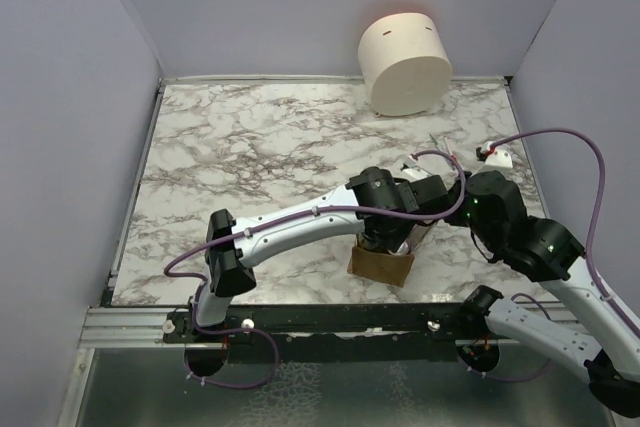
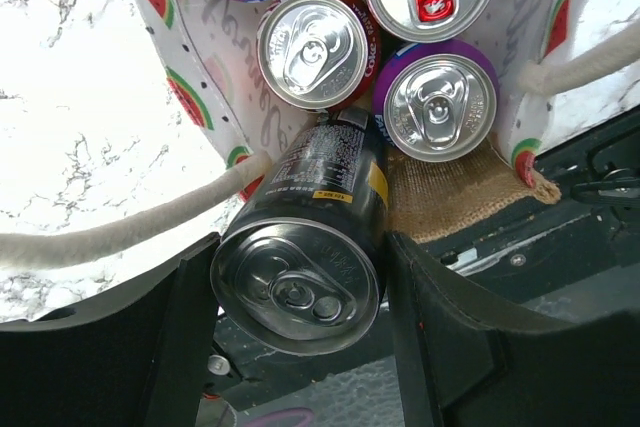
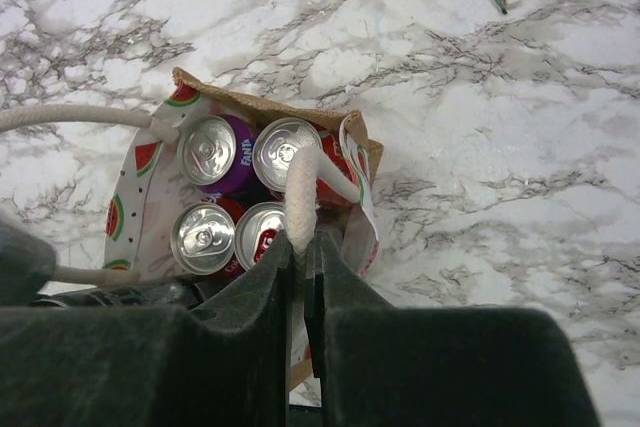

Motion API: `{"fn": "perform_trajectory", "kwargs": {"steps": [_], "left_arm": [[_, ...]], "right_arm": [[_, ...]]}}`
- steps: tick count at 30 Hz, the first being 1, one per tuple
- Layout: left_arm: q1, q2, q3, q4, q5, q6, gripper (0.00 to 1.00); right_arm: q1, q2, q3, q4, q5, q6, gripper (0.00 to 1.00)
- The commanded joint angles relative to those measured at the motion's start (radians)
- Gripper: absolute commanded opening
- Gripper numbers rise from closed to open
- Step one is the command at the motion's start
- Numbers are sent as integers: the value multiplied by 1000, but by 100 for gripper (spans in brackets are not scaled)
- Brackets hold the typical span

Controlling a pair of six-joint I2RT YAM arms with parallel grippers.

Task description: Take the beverage out of the canvas bag

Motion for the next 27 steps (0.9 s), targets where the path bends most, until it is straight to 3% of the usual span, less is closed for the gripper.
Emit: {"fn": "perform_trajectory", "kwargs": {"steps": [1,27], "left_arm": [[7,-11,126,-31,-33,-23,0],[171,-112,289,-8,79,-16,0]], "right_arm": [[1,-15,38,14,17,6,7],[1,-2,29,26,23,-2,7]]}}
